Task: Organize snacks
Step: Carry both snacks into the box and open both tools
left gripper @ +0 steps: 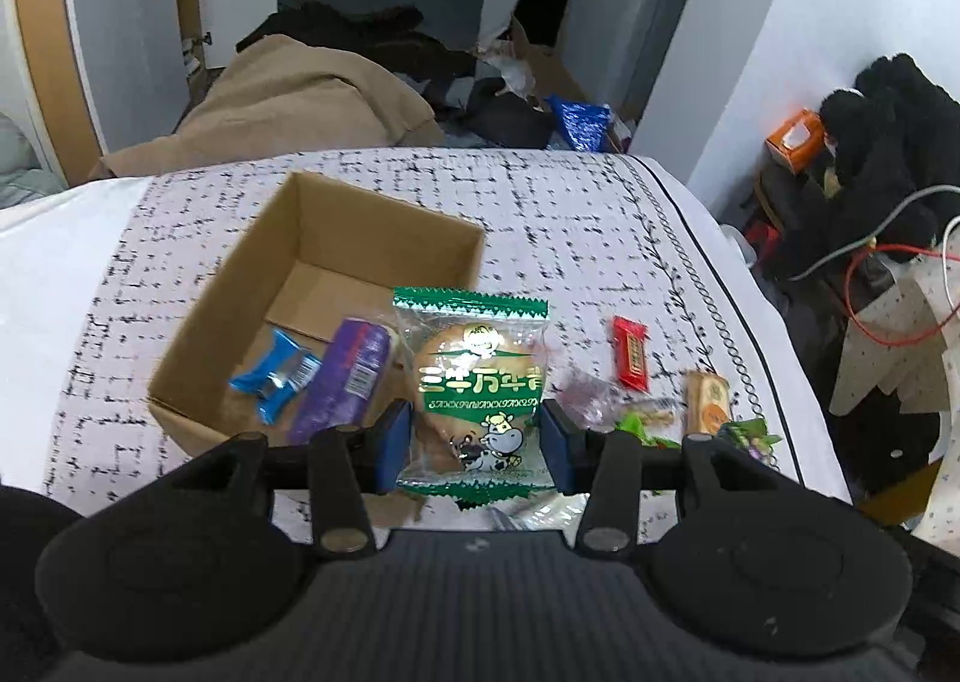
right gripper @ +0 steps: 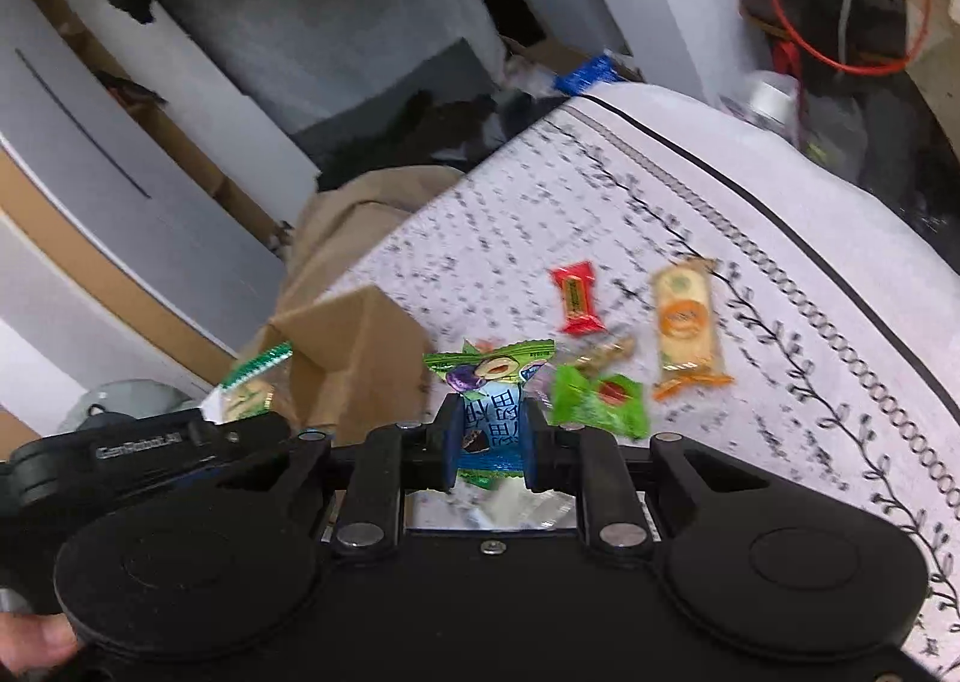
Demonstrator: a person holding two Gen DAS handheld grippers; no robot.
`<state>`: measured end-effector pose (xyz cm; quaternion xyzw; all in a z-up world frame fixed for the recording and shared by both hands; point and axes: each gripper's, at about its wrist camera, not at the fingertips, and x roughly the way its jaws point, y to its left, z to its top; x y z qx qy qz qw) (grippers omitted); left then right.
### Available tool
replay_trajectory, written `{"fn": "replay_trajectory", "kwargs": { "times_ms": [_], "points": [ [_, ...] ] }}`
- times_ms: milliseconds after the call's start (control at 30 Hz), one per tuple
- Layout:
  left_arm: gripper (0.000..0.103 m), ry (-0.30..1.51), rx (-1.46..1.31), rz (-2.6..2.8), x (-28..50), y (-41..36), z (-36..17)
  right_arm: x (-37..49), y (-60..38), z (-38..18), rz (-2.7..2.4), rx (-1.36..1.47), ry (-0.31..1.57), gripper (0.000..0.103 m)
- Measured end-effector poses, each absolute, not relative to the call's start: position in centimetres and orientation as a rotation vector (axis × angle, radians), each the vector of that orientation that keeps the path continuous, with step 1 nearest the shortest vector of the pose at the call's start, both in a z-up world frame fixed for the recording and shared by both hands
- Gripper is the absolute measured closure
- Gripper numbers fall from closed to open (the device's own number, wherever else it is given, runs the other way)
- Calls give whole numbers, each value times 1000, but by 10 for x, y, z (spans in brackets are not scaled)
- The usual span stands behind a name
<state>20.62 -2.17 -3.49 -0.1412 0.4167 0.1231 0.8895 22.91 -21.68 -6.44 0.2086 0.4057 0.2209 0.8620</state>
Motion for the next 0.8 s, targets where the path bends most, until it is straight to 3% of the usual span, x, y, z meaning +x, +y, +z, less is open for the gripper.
{"fn": "replay_trajectory", "kwargs": {
  "times_ms": [800],
  "points": [
    [58, 856, -299, 321, 212, 60, -32, 228, -161, -45, 553, 454, 738, 84]
  ]
}}
